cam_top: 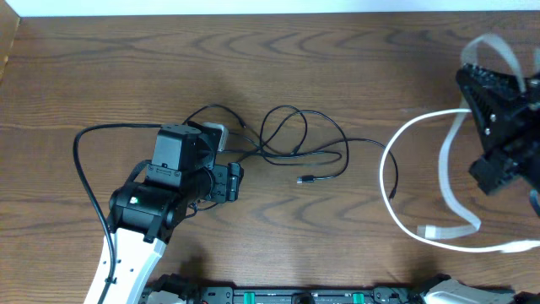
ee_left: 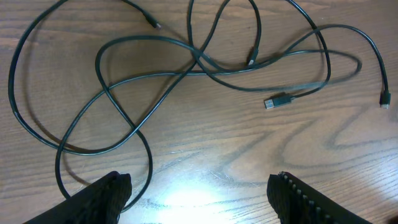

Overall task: Untangle cables
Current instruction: 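Pull the white cable off the right table edge with the right gripper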

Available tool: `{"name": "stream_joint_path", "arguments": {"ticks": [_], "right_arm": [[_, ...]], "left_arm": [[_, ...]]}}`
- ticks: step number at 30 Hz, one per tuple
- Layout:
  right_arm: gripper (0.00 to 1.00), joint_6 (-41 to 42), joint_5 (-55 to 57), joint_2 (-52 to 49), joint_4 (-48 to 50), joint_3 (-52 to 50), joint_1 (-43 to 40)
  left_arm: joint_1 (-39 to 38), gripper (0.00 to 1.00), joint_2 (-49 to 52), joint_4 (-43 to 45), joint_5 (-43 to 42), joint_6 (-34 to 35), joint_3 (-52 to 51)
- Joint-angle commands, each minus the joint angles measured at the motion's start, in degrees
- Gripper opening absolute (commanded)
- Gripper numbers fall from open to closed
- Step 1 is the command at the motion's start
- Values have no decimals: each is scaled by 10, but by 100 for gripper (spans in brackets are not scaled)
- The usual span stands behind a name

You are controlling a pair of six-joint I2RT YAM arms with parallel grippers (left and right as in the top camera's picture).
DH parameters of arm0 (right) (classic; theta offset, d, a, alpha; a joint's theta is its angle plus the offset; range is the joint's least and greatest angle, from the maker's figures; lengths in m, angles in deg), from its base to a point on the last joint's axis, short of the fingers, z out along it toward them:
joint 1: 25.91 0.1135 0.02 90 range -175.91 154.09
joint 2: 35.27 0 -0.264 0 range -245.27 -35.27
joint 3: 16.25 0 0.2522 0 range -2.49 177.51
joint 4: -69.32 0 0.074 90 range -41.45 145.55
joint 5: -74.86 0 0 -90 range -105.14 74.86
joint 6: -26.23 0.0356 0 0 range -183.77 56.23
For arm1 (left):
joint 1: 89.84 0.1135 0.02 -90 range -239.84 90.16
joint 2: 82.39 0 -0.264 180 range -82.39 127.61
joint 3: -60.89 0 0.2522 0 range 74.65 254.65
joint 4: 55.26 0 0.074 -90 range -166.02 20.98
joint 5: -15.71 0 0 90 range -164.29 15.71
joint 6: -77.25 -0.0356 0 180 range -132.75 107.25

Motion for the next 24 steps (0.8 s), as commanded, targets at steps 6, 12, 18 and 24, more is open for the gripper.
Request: {"name": "stream_joint_path", "arguments": {"ticks": [6,12,18,24], "right_arm": [[1,9,127,-83,-42,-5,-16],[1,16,162,-139,-30,-5,-109],[1,27,160,-199,-5,-6,-278],[1,88,133,-300,3,-6,-443]], "left_arm": [[3,76,-1,-10,3,7,12],[3,76,-1,-16,3,7,12],[3,76,-1,-20,3,7,12],[3,76,-1,-25,3,7,12]]}}
